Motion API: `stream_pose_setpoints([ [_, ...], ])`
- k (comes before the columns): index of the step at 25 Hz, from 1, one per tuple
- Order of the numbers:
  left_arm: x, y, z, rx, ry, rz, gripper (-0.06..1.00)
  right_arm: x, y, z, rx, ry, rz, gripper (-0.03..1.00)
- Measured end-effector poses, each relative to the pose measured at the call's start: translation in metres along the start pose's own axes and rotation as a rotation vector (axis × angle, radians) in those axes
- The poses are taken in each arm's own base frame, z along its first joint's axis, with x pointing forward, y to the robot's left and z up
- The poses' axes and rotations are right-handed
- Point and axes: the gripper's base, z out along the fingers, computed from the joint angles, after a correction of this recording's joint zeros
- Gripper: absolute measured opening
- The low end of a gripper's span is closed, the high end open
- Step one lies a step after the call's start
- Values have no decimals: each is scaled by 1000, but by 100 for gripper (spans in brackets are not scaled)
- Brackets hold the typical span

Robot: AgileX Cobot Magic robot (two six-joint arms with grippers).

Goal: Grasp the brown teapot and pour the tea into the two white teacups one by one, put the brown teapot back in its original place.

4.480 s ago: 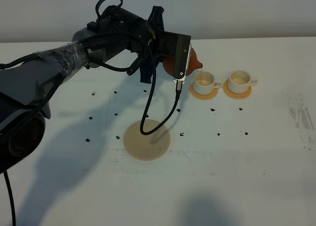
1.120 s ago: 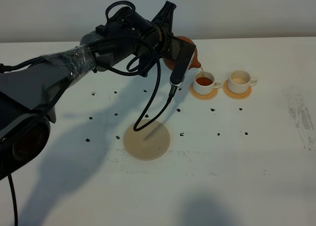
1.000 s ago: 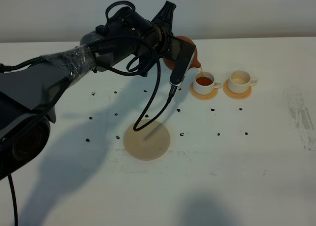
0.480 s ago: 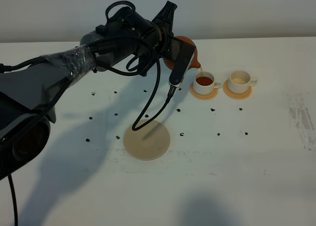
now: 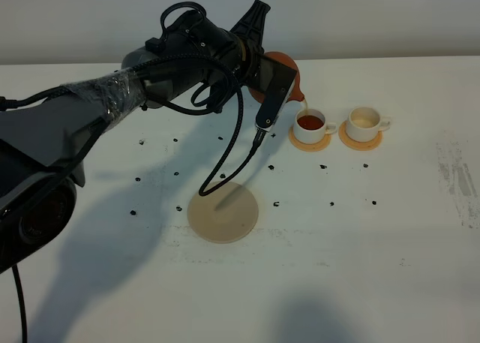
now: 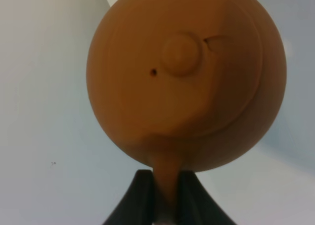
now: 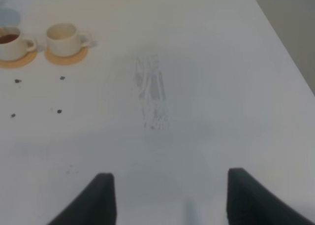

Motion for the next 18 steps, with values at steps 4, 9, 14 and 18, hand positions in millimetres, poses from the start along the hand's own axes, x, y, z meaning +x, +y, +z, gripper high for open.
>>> stream_pose_setpoints([
  [4,0,0,0,-3,-1,13,9,0,0,0,0,0,0,52],
  [9,-1,0,0,-3,-2,16,9,0,0,0,0,0,0,52],
  [14,-3,1,-1,-6,-7,43,9,0,0,0,0,0,0,52],
  [18,-6,1,-1,-7,-10,46,9,0,0,0,0,0,0,52],
])
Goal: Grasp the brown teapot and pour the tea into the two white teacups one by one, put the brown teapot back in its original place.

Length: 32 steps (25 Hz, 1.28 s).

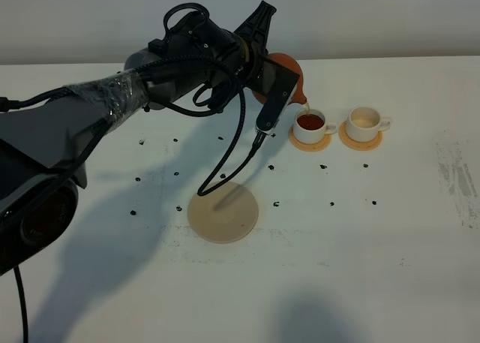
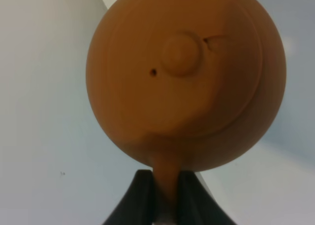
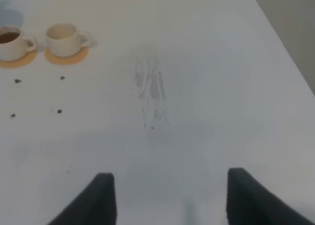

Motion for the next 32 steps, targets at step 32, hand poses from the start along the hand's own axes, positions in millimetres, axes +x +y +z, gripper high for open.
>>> stream_pose_setpoints([
  [32,-3,-7,-8,139,-77,-392,9,0,0,0,0,0,0,52],
])
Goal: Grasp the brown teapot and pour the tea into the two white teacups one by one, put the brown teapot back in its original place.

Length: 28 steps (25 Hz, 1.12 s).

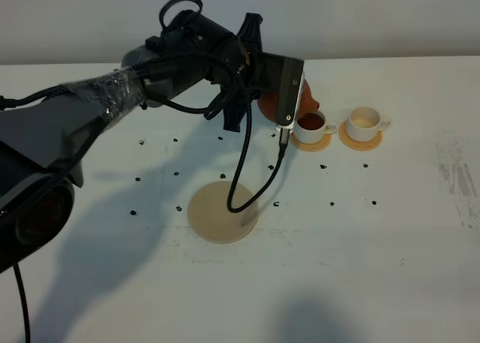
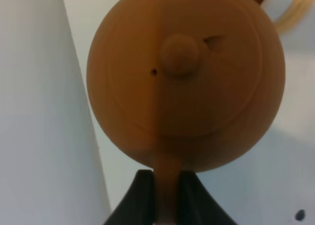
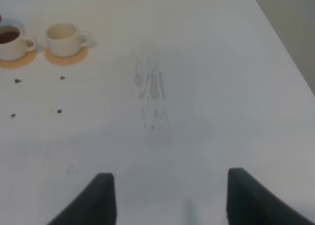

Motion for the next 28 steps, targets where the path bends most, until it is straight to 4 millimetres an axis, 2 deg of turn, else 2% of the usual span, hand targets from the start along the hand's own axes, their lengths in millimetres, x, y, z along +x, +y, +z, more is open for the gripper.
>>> stream_pose_setpoints([
  [6,20,10,-19,27,31,-236,9,0,0,0,0,0,0,52],
  [13,47,4,-22,160,75,-572,9,0,0,0,0,0,0,52],
  [22,51,0,-22,239,45,-799,9,0,0,0,0,0,0,52],
  [28,54,-9,-7,280,69,-904,9,0,0,0,0,0,0,52],
])
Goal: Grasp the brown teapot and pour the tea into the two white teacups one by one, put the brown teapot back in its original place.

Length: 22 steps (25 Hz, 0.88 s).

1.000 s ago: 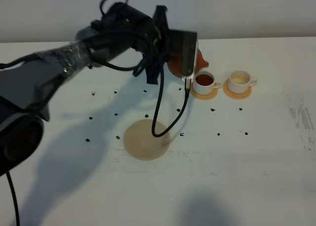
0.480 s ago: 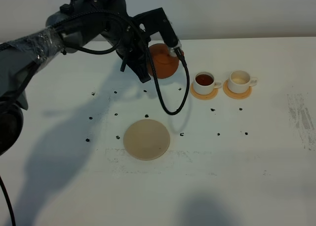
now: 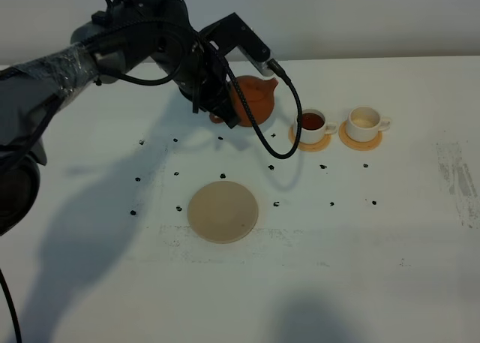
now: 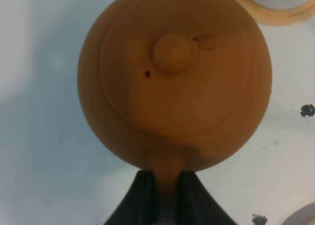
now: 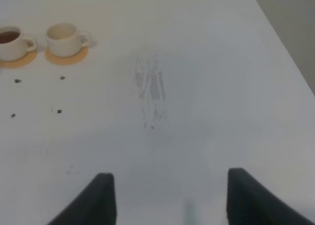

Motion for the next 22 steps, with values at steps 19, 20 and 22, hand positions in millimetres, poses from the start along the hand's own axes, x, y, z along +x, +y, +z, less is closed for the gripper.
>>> stream_pose_setpoints([
  [19,9,-5,24,61,57,-80,9,0,0,0,0,0,0,52],
  [20,9,-5,24,61,57,-80,9,0,0,0,0,0,0,52],
  [22,9,-5,24,61,57,-80,9,0,0,0,0,0,0,52],
])
